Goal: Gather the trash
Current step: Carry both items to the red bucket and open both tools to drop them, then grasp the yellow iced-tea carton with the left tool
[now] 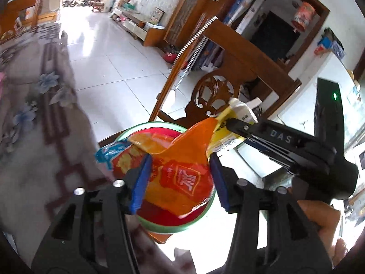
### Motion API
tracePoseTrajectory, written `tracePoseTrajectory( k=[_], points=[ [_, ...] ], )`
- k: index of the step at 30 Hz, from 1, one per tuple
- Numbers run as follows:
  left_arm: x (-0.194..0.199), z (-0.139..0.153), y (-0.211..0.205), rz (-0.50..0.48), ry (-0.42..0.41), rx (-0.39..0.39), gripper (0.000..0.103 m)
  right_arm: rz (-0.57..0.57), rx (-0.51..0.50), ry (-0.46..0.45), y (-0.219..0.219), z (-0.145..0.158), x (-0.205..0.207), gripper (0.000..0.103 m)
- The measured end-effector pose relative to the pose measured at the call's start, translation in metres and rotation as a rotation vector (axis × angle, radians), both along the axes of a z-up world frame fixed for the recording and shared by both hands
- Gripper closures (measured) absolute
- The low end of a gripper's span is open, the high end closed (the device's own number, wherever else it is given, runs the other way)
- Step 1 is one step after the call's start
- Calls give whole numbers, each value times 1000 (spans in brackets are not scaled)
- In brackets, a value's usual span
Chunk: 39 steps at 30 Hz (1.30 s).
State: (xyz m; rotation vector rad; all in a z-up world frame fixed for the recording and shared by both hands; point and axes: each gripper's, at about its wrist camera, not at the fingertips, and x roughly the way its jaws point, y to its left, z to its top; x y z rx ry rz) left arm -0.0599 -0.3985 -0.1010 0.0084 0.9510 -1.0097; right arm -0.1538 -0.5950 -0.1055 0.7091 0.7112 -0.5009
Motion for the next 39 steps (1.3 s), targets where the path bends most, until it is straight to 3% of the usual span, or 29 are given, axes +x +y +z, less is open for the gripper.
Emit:
tracePoseTrajectory(
  k=[2, 4, 5, 12, 20, 33, 37, 39],
  points=[
    [-8, 3, -1, -3, -22, 6, 40, -14, 11, 5, -2, 1, 0, 68],
    [-11, 3, -3, 0, -39, 6, 25, -31, 14, 9, -6, -1, 1, 54],
    [-12, 3, -3, 2, -47, 6, 24, -36, 13, 8, -6, 0, 2, 51],
    [-16, 11, 17, 19, -103, 24, 22, -20, -11, -5, 1, 6, 13, 45],
    [-11, 35, 77, 108, -132, -17, 22, 9, -13, -26, 20, 14, 29, 40],
    [1, 69, 217, 262, -257, 7, 19, 192, -77, -40, 107, 40, 87, 39],
    [21, 78, 271, 367, -316, 43, 18, 248, -105, -33, 141, 46, 104, 37],
    [39, 82, 310, 468, -320, 42, 17, 279, -114, -35, 158, 48, 113, 35]
  ],
)
